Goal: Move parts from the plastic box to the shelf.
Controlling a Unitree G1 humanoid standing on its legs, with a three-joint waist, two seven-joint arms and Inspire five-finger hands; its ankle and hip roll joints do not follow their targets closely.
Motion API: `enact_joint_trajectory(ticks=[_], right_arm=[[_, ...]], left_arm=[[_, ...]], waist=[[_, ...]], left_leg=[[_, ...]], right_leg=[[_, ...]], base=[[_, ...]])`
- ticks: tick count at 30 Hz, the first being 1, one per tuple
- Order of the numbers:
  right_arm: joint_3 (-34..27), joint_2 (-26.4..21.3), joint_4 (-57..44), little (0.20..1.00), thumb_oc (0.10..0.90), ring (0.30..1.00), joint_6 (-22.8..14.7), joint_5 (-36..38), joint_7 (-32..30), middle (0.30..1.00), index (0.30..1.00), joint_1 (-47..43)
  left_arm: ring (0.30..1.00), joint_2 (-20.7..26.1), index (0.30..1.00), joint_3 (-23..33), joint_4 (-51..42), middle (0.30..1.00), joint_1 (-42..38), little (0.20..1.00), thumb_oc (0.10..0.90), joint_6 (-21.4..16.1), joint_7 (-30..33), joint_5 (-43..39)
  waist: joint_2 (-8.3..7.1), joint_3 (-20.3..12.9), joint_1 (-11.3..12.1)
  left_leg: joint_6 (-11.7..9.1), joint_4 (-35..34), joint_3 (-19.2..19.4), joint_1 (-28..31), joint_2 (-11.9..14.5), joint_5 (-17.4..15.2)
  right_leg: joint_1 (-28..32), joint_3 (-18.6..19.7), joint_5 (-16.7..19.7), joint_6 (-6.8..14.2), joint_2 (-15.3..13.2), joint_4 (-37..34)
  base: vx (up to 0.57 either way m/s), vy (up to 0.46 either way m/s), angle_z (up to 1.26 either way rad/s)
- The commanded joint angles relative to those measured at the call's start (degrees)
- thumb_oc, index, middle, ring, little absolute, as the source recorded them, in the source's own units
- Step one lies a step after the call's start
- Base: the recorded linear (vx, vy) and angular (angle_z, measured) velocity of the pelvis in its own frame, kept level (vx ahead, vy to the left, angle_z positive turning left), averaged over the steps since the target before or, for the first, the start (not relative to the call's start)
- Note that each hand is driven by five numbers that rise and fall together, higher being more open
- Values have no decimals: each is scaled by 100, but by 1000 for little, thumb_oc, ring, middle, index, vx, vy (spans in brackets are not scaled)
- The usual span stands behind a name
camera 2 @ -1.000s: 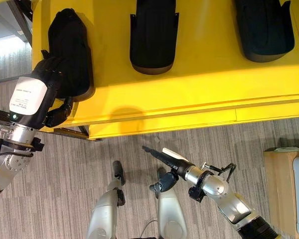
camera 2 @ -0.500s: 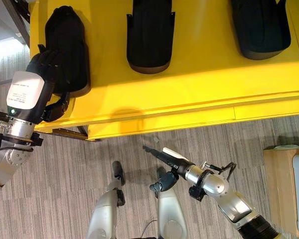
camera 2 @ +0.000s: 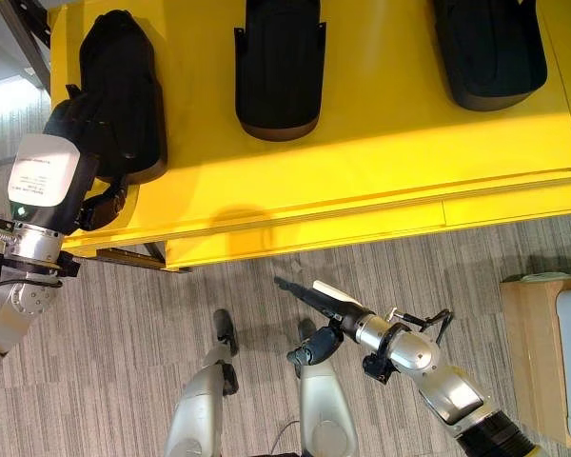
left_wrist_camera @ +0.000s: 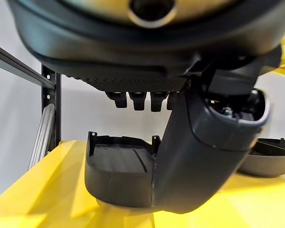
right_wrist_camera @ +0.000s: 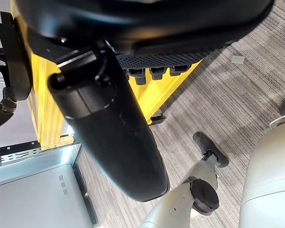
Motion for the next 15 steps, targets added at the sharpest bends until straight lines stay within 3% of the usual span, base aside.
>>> enact_joint_trajectory(ticks=[1, 15], right_arm=[[-51, -30, -525, 1000, 900, 1000, -325, 345, 72, 1000, 1000, -329], [-119, -37, -563, 1000, 900, 1000, -315, 351, 86, 1000, 1000, -262]], left_arm=[[1000, 292, 1000, 92, 54, 1000, -787, 1000, 900, 78, 386, -265], [1000, 236, 1000, 197, -14, 1000, -749, 1000, 900, 171, 379, -258]], waist=[[-291, -260, -174], [-315, -271, -181]], left_leg=[[72, 641, 227, 198, 50, -952], [72, 647, 219, 225, 55, -945]], right_leg=[[208, -152, 224, 40, 69, -651], [261, -137, 233, 43, 81, -672]], base=[[0, 0, 0], [0, 0, 0]])
